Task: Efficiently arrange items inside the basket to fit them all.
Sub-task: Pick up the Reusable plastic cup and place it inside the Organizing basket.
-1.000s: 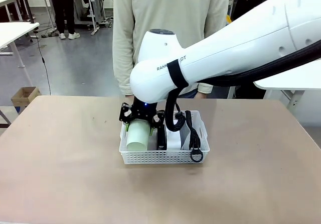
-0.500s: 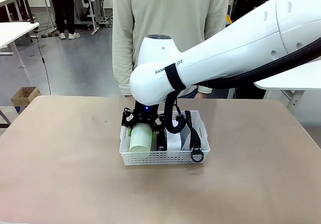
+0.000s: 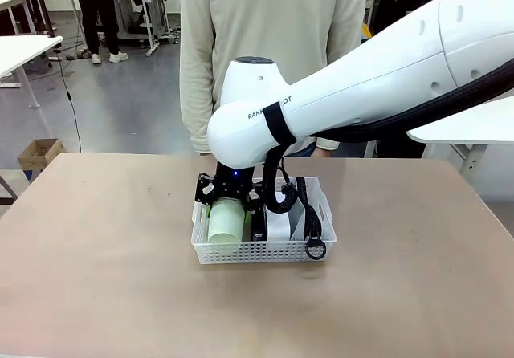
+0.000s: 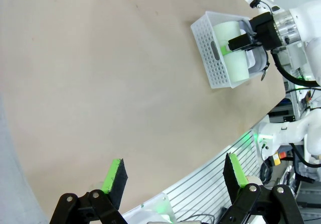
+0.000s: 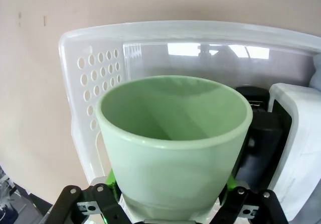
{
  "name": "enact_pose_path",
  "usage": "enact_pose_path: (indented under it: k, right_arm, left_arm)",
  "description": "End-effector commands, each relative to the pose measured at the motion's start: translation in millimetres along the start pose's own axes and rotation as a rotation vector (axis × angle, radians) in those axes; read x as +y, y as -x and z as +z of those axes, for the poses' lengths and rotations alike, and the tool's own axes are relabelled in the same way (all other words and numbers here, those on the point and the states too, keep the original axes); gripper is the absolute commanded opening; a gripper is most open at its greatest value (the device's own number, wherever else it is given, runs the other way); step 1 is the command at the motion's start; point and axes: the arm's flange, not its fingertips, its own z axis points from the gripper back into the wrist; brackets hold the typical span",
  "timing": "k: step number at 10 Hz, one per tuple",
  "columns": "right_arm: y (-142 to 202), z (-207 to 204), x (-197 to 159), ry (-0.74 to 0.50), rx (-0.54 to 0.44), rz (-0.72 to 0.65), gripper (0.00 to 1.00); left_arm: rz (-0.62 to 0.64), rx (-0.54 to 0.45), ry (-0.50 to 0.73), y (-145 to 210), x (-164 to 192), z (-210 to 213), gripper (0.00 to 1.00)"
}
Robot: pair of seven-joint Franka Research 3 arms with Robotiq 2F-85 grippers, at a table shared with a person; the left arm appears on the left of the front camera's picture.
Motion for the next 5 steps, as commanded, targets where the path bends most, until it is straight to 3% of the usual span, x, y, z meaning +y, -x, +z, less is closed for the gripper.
enact_pose_path:
  k: [1, 5]
  right_arm:
    - [-6.0, 0.6, 2.9, 0.007, -0.025, 0.03, 1.0]
    - [-6.1, -0.4, 2.7, 0.0, -0.031, 0.034, 1.0]
  left_arm:
    - [-0.02, 0.006, 0.003, 3.2, 3.0, 2.2, 1.0]
    - [-0.02, 0.006, 0.003, 3.2, 3.0, 2.2, 1.0]
